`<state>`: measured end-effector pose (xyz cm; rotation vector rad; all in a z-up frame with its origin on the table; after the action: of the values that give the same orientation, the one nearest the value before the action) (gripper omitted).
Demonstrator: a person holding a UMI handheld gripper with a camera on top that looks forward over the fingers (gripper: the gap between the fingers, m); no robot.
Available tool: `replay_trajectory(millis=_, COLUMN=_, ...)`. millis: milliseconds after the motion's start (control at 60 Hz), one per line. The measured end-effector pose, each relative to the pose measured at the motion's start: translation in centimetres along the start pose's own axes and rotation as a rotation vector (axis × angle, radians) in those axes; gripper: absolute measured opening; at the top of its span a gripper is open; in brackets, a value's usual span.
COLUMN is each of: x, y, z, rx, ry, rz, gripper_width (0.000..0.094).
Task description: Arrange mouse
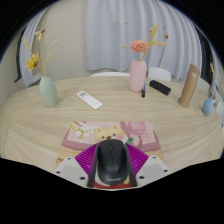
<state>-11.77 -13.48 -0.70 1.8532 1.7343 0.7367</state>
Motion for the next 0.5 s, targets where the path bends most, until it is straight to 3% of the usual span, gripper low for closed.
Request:
replay_trajectory(millis=33, x=-0.1, y=0.2, z=-0.1, rx=-0.005, ry=0.011, rz=-0.006, gripper_width=0.0535)
replay_trajectory(millis=100, x=0.4, y=1.2, z=0.1, rx=-0.027, ry=0.014, rz=-0.003, gripper_width=0.0871)
replay_trajectory(millis=150, x=1.0, y=2.8, z=-0.2, rx=-0.027, ry=-0.002, rz=0.005, gripper_width=0.0824)
replay_trajectory(millis=217, x=2.0, y=5.8, z=-0.5, rx=-0.016, ry=-0.001, rz=0.012, gripper_width=0.0863)
replay_trajectory(millis=500, x=6.5, y=20.7, z=4.6, rx=-0.04, ry=0.027, rz=0.029, gripper_width=0.0852)
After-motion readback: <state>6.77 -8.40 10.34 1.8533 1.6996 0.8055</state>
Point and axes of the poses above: the point between the fingertips, and its own axes, seen from behind it with the camera up: x to the right, z down, y backward, against the way the camera looks, the point moved 1 cm from there along y, backward, against the way the camera looks, and after that the axes turned 4 degrees about z, right-handed, at the moved point
